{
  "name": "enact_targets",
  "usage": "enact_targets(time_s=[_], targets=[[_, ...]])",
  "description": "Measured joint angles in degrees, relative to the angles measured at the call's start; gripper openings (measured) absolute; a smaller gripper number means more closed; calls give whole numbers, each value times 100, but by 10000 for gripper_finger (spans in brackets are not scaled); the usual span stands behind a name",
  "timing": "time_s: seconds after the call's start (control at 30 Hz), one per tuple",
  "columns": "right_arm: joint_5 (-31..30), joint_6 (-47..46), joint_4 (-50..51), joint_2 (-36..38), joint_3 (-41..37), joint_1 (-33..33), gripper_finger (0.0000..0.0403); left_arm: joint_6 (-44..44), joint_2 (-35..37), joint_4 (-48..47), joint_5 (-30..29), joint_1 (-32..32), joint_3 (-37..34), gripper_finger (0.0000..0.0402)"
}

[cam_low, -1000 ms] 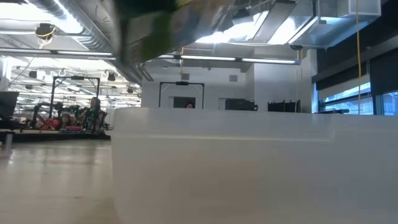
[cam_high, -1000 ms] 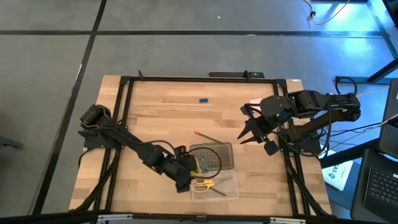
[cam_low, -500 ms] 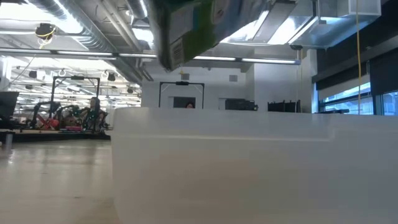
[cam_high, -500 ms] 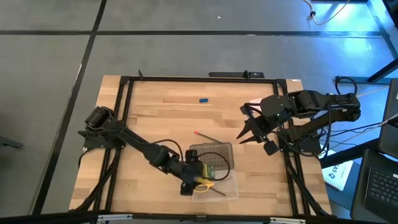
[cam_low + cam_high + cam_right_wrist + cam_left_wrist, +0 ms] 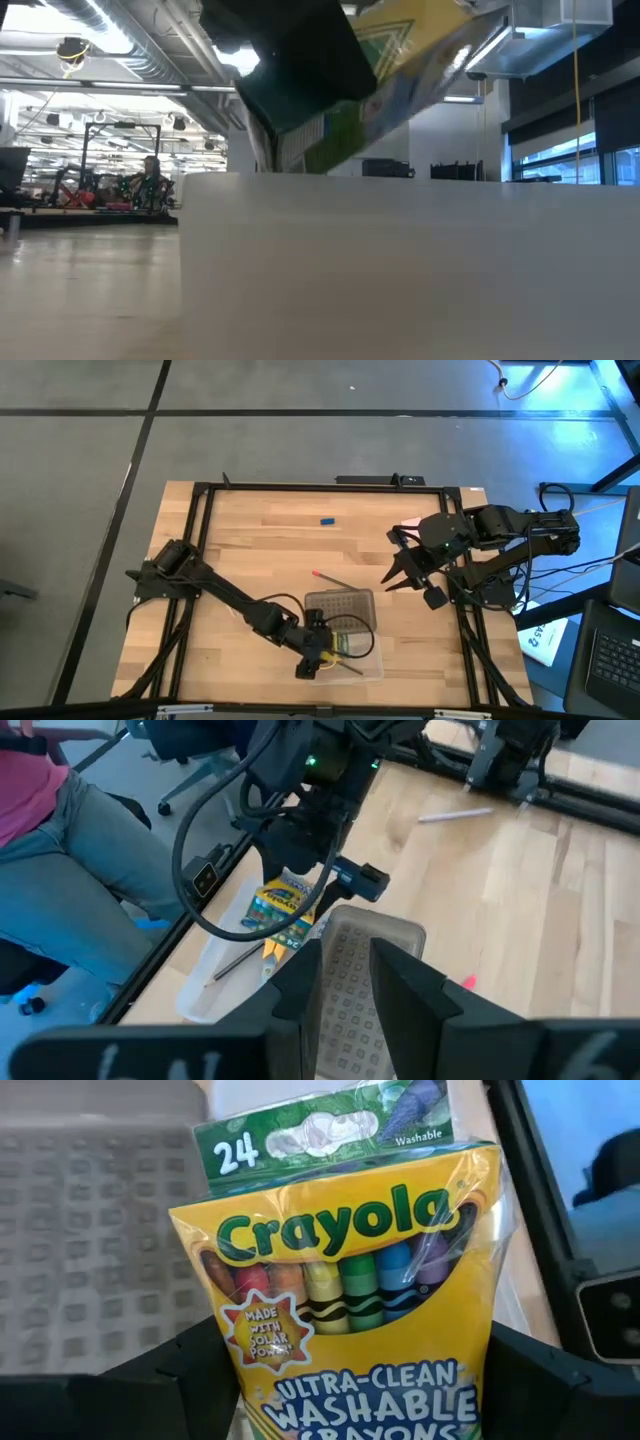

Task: Pack school essentials
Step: Put the crayon box into the supply box

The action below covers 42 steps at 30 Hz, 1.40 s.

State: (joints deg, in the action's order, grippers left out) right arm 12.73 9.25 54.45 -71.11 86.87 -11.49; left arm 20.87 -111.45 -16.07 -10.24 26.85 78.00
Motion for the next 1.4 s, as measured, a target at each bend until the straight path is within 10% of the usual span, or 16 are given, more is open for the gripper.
enact_targets(time_s=[1.4], targets=[[42, -1, 19, -4, 0, 0, 90, 215, -335, 239, 739, -162, 0, 306]])
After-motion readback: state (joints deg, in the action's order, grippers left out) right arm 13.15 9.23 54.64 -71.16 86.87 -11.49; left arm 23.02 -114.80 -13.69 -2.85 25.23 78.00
